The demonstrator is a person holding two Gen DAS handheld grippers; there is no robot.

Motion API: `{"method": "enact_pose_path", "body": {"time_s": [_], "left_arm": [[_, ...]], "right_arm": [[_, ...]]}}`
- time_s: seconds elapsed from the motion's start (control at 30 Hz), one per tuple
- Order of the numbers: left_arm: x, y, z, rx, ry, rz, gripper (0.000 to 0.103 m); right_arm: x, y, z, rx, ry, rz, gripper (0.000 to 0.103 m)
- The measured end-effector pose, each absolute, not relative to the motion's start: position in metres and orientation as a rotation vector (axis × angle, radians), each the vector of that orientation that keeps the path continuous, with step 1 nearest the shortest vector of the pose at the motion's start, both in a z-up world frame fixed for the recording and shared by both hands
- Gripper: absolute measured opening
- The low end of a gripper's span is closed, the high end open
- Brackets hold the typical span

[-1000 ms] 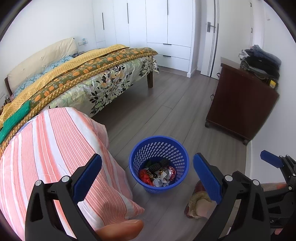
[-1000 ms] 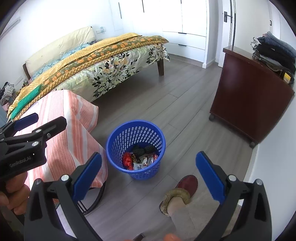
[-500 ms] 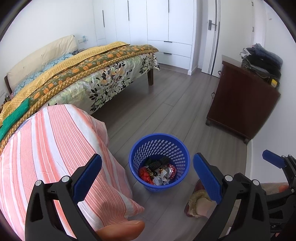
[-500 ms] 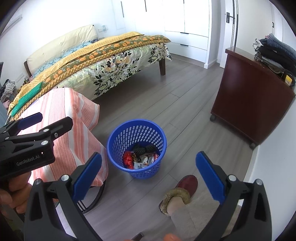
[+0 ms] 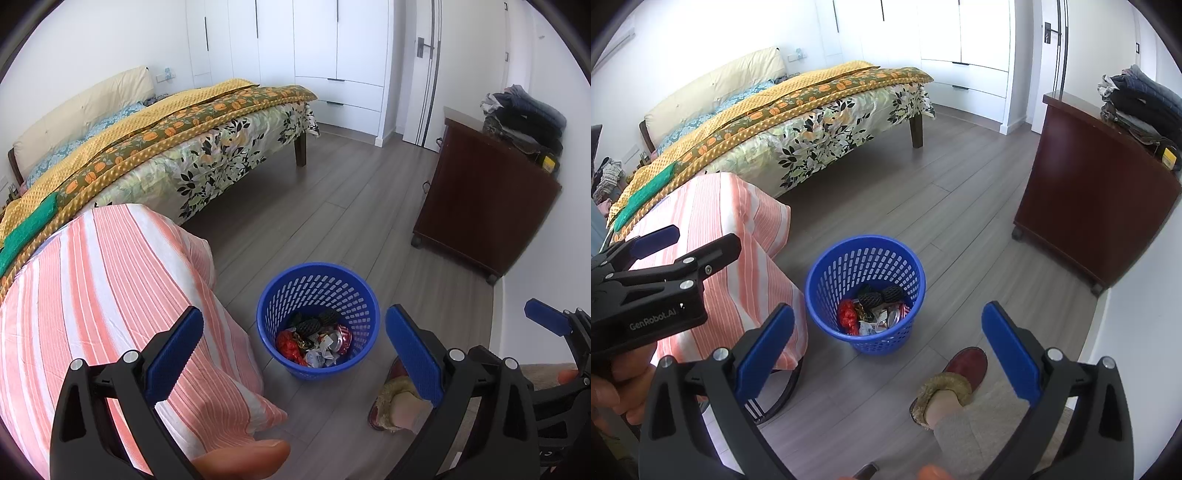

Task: Collect trash

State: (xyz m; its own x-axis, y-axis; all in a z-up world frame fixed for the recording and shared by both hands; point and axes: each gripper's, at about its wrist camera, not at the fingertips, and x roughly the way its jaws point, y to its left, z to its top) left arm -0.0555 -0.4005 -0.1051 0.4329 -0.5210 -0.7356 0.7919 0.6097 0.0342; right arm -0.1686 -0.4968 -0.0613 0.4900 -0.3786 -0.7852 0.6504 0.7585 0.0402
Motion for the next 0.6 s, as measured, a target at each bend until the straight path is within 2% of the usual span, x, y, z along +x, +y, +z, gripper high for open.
{"method": "enact_pose_path", "body": {"time_s": [0.6], "left_arm": [[-0.0555, -0.4022, -0.1078, 0.399, 0.750, -0.861, 0.098]], "right_arm": [[-0.1698, -0.5031, -0.0643, 0.360, 0.861, -0.651, 0.098]]}}
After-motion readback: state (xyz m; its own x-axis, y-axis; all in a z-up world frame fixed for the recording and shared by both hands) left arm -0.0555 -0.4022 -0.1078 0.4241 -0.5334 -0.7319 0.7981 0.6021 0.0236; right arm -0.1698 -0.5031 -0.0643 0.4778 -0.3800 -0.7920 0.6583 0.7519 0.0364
